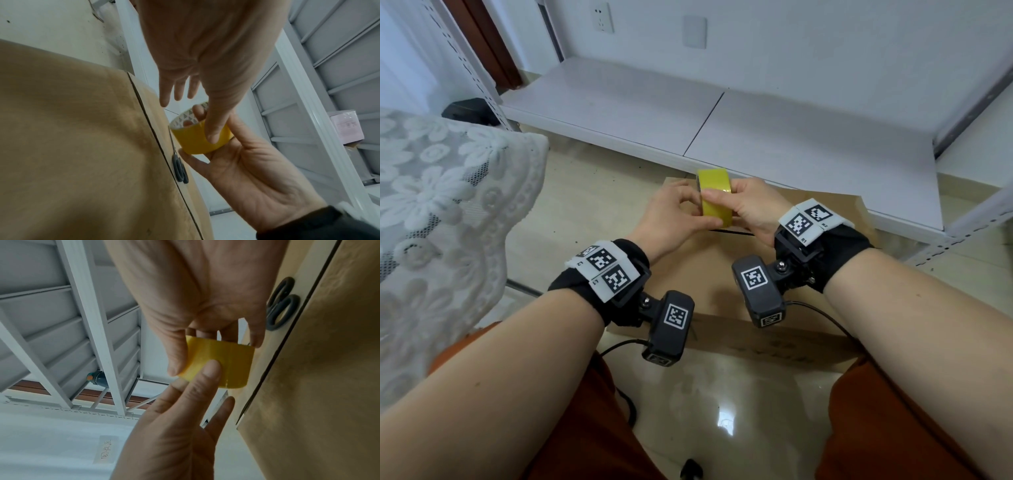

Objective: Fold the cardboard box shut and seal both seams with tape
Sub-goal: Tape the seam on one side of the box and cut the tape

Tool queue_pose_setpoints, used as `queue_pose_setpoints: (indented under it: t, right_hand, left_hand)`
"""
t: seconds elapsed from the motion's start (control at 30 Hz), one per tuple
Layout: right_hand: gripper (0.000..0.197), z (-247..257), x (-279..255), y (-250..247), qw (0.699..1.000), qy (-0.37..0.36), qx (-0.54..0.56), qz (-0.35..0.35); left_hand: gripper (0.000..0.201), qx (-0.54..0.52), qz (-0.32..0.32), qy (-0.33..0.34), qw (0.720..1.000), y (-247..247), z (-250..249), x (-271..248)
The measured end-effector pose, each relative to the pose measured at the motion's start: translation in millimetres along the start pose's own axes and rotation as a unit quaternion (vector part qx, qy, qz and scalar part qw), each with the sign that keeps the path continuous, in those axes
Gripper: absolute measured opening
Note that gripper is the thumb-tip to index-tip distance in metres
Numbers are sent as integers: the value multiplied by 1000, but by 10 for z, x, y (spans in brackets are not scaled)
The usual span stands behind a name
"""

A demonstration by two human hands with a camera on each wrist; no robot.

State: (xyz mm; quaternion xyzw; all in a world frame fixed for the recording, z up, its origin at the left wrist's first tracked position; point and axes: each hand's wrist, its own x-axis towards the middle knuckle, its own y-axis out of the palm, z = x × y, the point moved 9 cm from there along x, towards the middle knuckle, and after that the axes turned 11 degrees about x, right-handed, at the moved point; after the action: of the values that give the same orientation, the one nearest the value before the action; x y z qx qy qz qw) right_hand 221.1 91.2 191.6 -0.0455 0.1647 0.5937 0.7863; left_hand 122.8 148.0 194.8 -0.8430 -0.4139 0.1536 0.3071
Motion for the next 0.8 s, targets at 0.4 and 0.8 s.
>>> queue_pose_setpoints:
  t: [0.4, 0.8]
  right_hand:
    - [16, -37, -82, 137, 996, 10, -61, 62]
    - [7, -92, -87, 113, 996, 30, -12, 89]
  left_hand:
    - [117, 51, 77, 49, 994, 117, -67, -86]
    - [100, 29, 39, 20, 999, 36, 7, -68]
